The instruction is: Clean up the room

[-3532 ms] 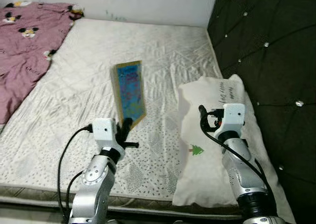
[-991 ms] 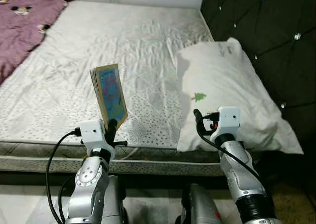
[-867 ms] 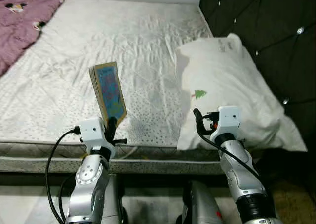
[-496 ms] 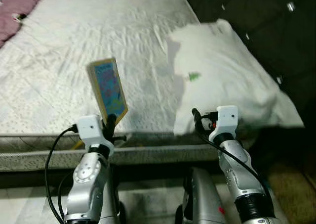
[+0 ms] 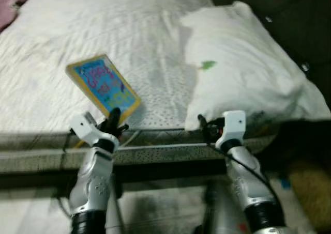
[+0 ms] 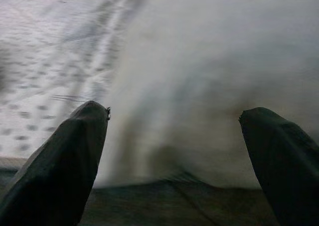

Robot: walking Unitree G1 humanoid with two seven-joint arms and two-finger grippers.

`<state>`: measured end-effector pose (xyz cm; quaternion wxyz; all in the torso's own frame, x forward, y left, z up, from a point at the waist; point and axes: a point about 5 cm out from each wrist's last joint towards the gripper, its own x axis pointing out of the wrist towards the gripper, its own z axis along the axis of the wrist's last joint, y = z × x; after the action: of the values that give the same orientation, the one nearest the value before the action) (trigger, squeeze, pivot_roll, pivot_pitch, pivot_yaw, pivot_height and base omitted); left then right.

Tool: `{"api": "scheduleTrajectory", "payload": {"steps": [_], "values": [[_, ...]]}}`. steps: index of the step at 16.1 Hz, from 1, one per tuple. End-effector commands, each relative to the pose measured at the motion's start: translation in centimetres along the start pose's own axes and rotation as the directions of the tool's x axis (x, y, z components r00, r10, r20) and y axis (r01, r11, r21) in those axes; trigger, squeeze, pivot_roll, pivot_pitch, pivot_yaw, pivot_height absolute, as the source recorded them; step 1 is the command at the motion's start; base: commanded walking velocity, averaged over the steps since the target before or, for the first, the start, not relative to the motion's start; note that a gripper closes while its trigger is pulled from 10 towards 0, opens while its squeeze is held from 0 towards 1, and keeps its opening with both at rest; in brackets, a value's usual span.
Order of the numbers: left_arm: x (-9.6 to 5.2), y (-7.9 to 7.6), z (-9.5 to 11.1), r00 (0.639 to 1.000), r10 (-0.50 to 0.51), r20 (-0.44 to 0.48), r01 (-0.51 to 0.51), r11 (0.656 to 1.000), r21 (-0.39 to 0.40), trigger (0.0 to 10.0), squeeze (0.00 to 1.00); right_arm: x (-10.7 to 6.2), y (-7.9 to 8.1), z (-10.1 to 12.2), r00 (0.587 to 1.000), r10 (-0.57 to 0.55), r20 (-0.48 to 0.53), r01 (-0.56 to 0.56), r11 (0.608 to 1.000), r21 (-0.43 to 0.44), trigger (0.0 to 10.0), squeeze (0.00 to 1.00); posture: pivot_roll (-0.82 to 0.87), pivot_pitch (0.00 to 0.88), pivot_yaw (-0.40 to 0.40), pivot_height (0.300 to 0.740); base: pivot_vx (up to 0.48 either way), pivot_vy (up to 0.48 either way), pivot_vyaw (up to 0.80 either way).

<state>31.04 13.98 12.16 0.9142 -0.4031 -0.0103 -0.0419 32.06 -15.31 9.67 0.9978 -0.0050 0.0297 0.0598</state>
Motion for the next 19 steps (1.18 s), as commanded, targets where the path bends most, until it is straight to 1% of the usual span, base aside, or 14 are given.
{"api": "scheduleTrajectory", "payload": {"steps": [1, 2, 5, 6, 7, 9, 10, 12, 14, 15, 16, 18, 19], "values": [[0.7, -1.5, 0.5, 0.997, -0.074, 0.027, 0.075, 0.995, -0.067, 10.0, 0.00, -0.1, -0.3, 0.2, 1.000, -0.006, 0.008, 0.006, 1.000, 0.004, 10.0, 0.00, -0.03, 0.141, -0.050, 0.498, 0.000, 0.000, 0.00], [1.0, -1.1, 0.7, 0.998, -0.051, 0.036, 0.055, 0.992, -0.111, 10.0, 0.00, -0.1, -0.4, 0.2, 1.000, -0.006, 0.008, 0.006, 1.000, 0.003, 10.0, 0.00, -0.04, 0.141, -0.049, 0.498, 0.000, 0.000, 0.00], [2.2, -0.5, 1.0, 0.998, -0.064, 0.027, 0.067, 0.986, -0.154, 10.0, 0.00, -0.2, -0.4, 0.2, 1.000, -0.006, 0.008, 0.006, 1.000, 0.001, 10.0, 0.00, -0.04, 0.141, -0.050, 0.498, 0.000, 0.000, 0.00], [2.6, -0.2, 1.0, 0.998, -0.063, 0.017, 0.066, 0.982, -0.178, 10.0, 0.00, -0.2, -0.4, 0.2, 1.000, -0.004, 0.009, 0.004, 1.000, 0.000, 10.0, 0.00, -0.04, 0.142, -0.053, 0.498, 0.000, 0.000, 0.00], [3.2, 0.1, 1.0, 0.999, -0.050, 0.019, 0.053, 0.974, -0.220, 10.0, 0.00, -0.3, -0.4, 0.2, 1.000, -0.002, 0.009, 0.002, 1.000, -0.002, 10.0, 0.00, -0.05, 0.143, -0.053, 0.498, 0.000, 0.000, 0.00], [3.9, 0.7, 0.6, 1.000, -0.011, 0.017, 0.015, 0.959, -0.282, 10.0, 0.00, -0.4, -0.5, 0.2, 1.000, -0.002, 0.010, 0.003, 1.000, -0.008, 10.0, 0.00, -0.07, 0.145, -0.054, 0.498, 0.000, 0.000, 0.00], [4.1, 1.0, 0.4, 1.000, -0.009, 0.014, 0.013, 0.955, -0.297, 10.0, 0.00, -0.5, -0.6, 0.2, 1.000, -0.003, 0.011, 0.003, 1.000, -0.011, 10.0, 0.00, -0.08, 0.147, -0.054, 0.498, 0.000, 0.000, 0.00], [4.7, 1.9, -0.6, 1.000, 0.001, -0.027, -0.010, 0.934, -0.357, 10.0, 0.00, -0.9, -0.9, 0.4, 1.000, 0.004, 0.019, -0.003, 0.999, -0.042, 10.0, 0.00, -0.10, 0.151, -0.057, 0.498, 0.000, 0.000, 0.00], [5.0, 2.4, -1.2, 0.998, 0.019, -0.053, -0.037, 0.933, -0.358, 10.0, 0.00, -1.3, -1.4, 0.6, 1.000, 0.004, 0.023, -0.002, 0.998, -0.059, 10.0, 0.00, -0.13, 0.157, -0.059, 0.498, 0.000, 0.000, 0.00], [5.2, 2.6, -1.5, 0.997, 0.048, -0.057, -0.066, 0.927, -0.369, 10.0, 0.00, -1.6, -1.8, 0.7, 1.000, -0.003, 0.022, 0.005, 0.998, -0.070, 10.0, 0.00, -0.14, 0.163, -0.061, 0.498, 0.000, 0.000, 0.00], [5.4, 2.7, -1.8, 0.994, 0.089, -0.069, -0.108, 0.925, -0.364, 10.0, 0.00, -1.9, -2.2, 0.7, 1.000, -0.010, 0.020, 0.011, 0.997, -0.076, 10.0, 0.00, -0.15, 0.167, -0.062, 0.498, 0.000, 0.000, 0.00], [5.5, 2.5, -2.9, 0.982, 0.127, -0.141, -0.163, 0.944, -0.287, 10.0, 0.00, -2.1, -2.1, 0.7, 1.000, -0.007, 0.017, 0.009, 0.997, -0.080, 10.0, 0.00, -0.15, 0.172, -0.063, 0.498, 0.000, 0.000, 0.00], [5.6, 2.3, -3.3, 0.977, 0.132, -0.165, -0.172, 0.950, -0.260, 10.0, 0.00, -2.2, -1.9, 0.7, 1.000, -0.004, 0.015, 0.006, 0.997, -0.080, 10.0, 0.00, -0.15, 0.173, -0.062, 0.498, 0.000, 0.000, 0.00]]}}
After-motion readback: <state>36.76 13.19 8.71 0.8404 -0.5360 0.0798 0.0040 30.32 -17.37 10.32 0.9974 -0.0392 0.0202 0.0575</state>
